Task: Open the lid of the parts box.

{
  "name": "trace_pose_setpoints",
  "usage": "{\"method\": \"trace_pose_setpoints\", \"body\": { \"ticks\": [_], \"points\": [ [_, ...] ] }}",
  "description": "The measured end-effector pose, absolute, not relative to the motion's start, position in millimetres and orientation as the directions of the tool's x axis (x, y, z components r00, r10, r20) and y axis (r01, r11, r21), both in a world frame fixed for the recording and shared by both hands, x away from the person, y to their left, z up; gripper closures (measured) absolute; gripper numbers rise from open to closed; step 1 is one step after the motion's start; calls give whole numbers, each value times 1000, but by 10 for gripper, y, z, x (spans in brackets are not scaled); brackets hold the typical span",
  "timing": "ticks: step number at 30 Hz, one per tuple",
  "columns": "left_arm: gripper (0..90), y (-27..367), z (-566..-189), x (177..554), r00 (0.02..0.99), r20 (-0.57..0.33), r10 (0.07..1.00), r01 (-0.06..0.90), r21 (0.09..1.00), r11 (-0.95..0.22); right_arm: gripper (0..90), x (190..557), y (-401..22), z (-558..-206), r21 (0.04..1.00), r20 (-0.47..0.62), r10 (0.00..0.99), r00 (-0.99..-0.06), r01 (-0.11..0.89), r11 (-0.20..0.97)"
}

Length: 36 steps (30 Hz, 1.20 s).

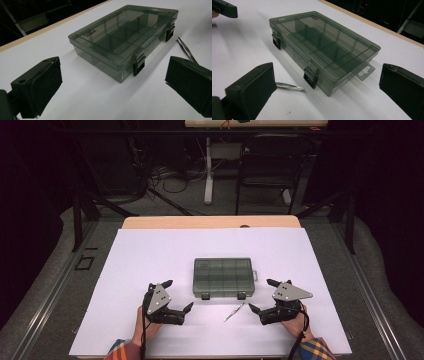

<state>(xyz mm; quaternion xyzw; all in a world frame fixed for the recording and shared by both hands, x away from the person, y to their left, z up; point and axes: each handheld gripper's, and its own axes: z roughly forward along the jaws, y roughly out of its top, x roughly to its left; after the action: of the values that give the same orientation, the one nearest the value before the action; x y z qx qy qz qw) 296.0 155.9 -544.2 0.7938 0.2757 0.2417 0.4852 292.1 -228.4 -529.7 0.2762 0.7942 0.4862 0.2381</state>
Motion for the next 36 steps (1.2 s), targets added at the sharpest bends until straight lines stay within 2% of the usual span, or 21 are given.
{"method": "trace_pose_setpoints", "body": {
  "ticks": [26,36],
  "points": [
    [0,1389,-5512,3260,759,77,647,283,855,-434,0,3287,-2239,-5404,863,-57,663,-746,297,409],
    [77,1372,-5536,3286,769,91,633,286,837,-467,22,3326,-2210,-5454,840,-45,659,-751,328,432]
  ]
}}
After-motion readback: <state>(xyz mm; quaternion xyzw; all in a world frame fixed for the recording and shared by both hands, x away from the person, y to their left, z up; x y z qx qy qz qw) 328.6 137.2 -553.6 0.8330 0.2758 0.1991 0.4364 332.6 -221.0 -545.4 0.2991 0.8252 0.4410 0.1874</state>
